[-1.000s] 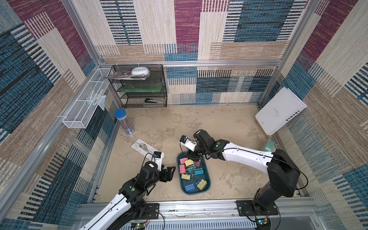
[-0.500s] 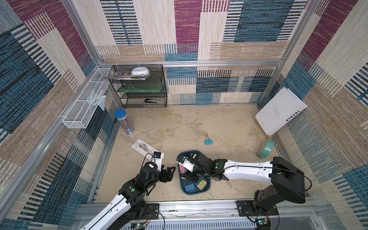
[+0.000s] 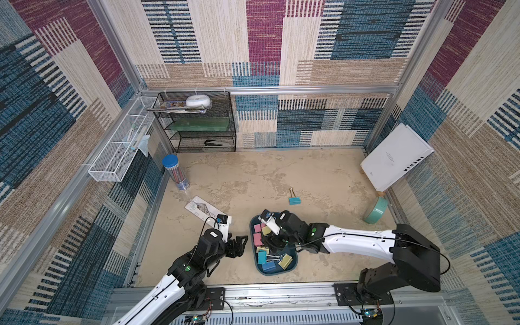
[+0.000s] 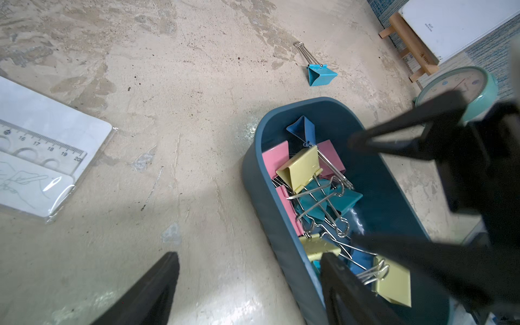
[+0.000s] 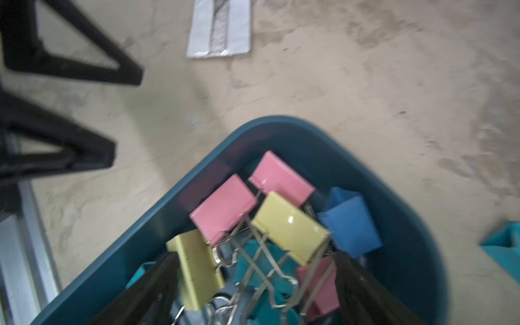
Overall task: Put the binder clips in the storage box
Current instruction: Place the binder clip in the storage box, then pick up the binder clip at the center of the board.
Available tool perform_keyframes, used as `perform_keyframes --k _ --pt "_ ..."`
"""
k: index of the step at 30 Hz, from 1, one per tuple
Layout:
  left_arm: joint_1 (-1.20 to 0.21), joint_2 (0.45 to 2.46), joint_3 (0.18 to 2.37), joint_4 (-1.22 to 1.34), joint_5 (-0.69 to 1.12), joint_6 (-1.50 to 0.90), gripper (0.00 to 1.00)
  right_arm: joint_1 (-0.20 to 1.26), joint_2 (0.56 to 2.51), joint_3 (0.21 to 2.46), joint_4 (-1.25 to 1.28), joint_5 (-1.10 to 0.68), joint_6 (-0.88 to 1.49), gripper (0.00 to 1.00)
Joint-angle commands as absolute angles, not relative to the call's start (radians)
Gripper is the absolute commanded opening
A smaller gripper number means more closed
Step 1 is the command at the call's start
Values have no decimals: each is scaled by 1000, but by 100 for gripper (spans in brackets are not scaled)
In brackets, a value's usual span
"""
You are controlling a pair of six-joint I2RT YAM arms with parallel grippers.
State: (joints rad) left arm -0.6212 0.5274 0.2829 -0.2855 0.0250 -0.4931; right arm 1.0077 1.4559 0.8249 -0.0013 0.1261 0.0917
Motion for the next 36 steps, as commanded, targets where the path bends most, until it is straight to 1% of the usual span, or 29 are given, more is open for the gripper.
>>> perform_keyframes --k 1,3,5,7,10,13,19,22,26,31,33,36 --pt "-621 529 282 -276 27 -488 83 866 1423 856 -20 168 106 94" --pt "-621 528 283 -275 28 -486 83 752 1453 887 -43 185 123 99" --pt "-621 529 282 -278 28 -489 83 641 1535 963 -113 172 174 100" --pt "-621 527 281 -278 26 -489 83 578 1646 1047 -183 143 201 100" --pt "-621 526 282 -280 26 -488 83 566 1750 1106 -193 144 202 100" --pt "-622 526 281 -280 27 -489 83 546 1815 1132 -175 121 210 100" --pt "-622 525 281 -281 28 -489 83 524 1886 1154 -165 124 208 98" --pt "-621 524 281 -278 26 -489 83 520 1894 1149 -152 93 199 97" --pt "-620 522 282 -279 26 -489 83 518 1915 1145 -154 84 205 94" --pt "-622 523 282 -279 28 -489 83 516 1941 1135 -151 99 216 88" --pt "-622 523 281 -280 28 -488 83 513 1954 1139 -149 97 218 82" --pt "-621 522 282 -281 28 -486 83 514 1966 1159 -179 95 228 71"
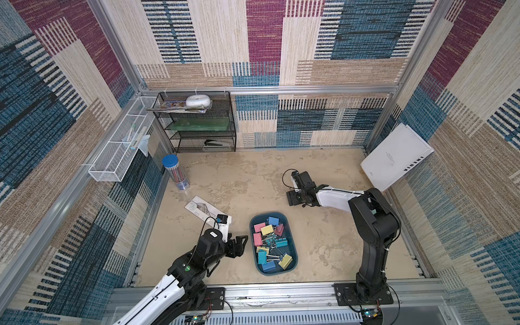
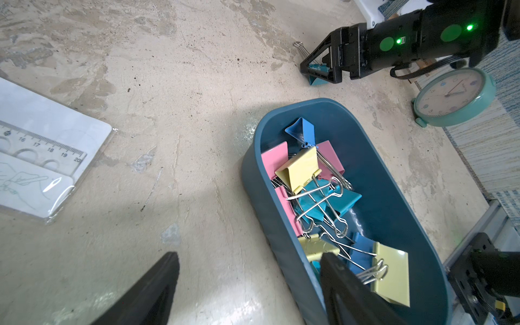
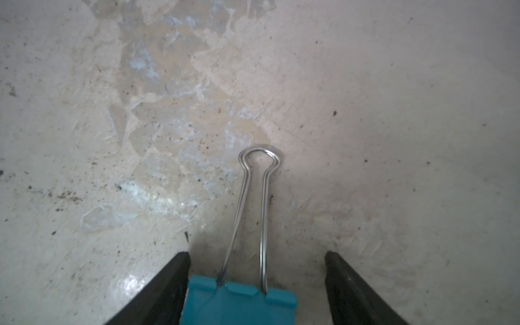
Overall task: Put the binder clips in the storage box
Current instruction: Pick up the binder clip at the center of the board, then place the binder clip in the storage box.
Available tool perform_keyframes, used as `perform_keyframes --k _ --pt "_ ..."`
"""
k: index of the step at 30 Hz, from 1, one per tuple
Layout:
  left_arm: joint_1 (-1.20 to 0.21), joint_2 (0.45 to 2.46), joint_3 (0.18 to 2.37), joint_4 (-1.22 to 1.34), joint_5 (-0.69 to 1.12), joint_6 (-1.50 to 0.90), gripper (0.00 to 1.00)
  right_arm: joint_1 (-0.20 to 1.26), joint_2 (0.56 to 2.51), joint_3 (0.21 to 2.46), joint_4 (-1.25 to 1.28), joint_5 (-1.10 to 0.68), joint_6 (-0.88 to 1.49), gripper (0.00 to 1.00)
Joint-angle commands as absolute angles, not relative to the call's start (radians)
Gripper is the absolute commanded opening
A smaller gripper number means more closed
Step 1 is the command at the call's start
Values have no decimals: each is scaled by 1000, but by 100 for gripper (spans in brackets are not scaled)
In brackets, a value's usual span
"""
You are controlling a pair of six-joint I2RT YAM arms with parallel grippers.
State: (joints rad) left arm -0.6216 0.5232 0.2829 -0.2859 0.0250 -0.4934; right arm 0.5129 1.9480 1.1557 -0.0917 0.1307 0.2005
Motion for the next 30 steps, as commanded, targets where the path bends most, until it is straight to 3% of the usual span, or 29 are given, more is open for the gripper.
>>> perform_keyframes --k 1,9,18,24,30 --pt "-621 523 281 -281 28 -488 83 514 1962 1159 -187 97 235 69" --pt "-621 523 280 -278 26 -487 83 527 1871 1114 -222 100 305 52" --pt "-622 520 280 -278 28 -487 83 604 1715 1173 -374 188 333 49" --pt "-623 515 279 -279 29 -485 83 758 1567 1177 -510 119 435 50" --pt "-621 508 278 -278 37 -482 83 1008 1455 1043 -488 132 651 50"
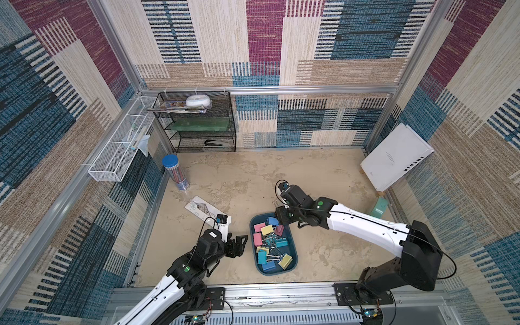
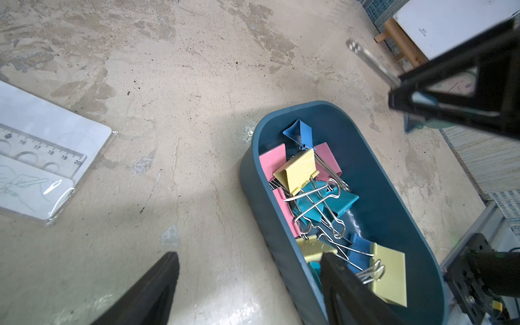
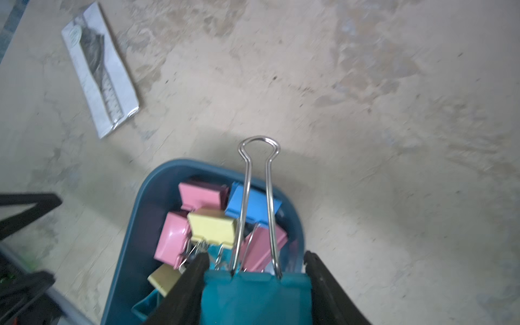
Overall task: Put the binder clips in the storage box
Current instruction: Place the binder clip in the storage box, then reset both arms
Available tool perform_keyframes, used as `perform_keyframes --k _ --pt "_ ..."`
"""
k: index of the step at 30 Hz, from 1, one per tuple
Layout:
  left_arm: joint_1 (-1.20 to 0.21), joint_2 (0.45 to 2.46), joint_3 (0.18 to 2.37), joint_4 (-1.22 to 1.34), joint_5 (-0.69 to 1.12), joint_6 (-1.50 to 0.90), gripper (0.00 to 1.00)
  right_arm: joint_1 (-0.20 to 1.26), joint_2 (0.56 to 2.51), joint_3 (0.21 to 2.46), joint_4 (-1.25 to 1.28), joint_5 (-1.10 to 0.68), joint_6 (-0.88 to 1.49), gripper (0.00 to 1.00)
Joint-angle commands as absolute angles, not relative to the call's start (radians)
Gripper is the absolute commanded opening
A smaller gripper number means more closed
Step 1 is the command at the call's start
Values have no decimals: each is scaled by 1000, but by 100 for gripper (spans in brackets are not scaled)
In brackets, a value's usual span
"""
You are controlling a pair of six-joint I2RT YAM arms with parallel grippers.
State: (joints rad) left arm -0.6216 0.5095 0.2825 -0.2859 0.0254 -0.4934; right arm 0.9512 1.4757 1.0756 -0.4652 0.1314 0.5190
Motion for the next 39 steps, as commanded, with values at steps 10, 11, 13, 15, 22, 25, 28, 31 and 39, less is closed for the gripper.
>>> perform_keyframes --k 10,11,13,15,22,25,28,31,39 --pt "-622 492 277 -285 40 -482 83 1210 1479 940 -454 190 746 52" --pt "-623 492 277 -285 40 -483 83 1213 1479 938 -459 194 747 52" --pt "-623 491 275 -286 40 -484 83 1215 1480 930 -466 197 743 54" --pt "-622 492 275 -284 37 -485 83 1215 1480 908 -450 193 736 62" --pt "-623 512 277 -273 37 -480 83 1215 1461 933 -544 377 701 90" --pt "-622 529 290 -275 38 -477 84 1214 1411 985 -574 462 641 93" --pt "-623 530 305 -292 16 -477 84 1203 1334 1027 -570 552 577 96" --pt "-621 517 332 -310 -49 -492 85 1151 1252 1043 -535 629 493 98" --pt "-620 597 487 -352 -278 -514 90 803 1050 883 -287 546 273 100"
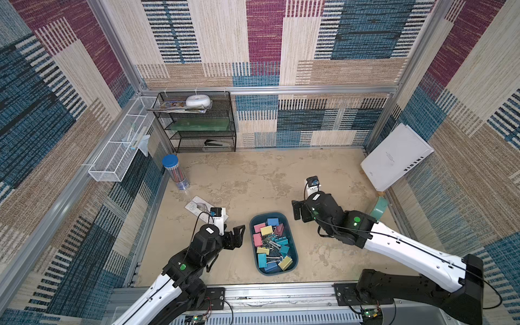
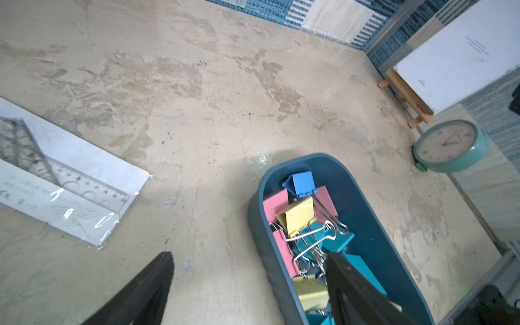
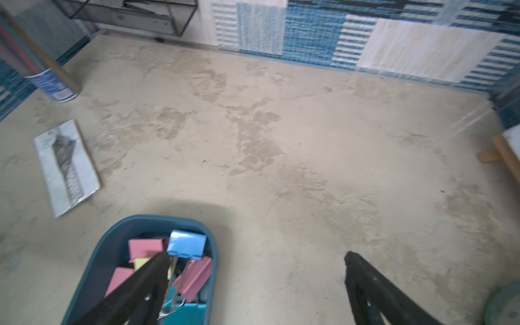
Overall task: Put the binder clips in the storage box
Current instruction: Reset both arms
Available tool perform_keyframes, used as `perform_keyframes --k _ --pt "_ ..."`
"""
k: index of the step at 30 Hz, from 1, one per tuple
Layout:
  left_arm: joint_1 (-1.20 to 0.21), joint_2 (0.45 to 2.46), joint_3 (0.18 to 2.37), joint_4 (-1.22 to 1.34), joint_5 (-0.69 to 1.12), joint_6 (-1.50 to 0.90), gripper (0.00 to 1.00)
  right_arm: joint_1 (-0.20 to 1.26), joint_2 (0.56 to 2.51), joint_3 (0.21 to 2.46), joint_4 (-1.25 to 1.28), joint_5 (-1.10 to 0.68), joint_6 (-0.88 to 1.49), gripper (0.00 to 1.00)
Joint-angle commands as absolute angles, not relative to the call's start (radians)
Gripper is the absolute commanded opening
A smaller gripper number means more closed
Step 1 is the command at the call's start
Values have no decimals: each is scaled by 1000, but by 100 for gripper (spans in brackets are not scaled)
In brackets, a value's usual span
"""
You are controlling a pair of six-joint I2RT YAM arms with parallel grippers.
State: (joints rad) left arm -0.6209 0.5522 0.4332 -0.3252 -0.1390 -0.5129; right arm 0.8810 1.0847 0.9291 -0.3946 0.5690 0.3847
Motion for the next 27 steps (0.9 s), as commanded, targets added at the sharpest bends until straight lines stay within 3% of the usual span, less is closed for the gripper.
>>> perform_keyframes --k 1,9,19,22,27 --pt "-621 625 514 -362 -313 -505 91 768 1041 869 -275 554 259 100" --pt "-561 816 590 -234 -679 -365 99 470 987 670 -13 568 180 100" --pt "-267 888 356 289 -698 -179 100 239 1001 274 731 490 34 100" --pt "-173 955 329 387 -575 -164 99 181 1032 224 855 446 31 100" --pt "-131 1164 297 655 -487 -61 99 100 1159 151 1106 344 18 100"
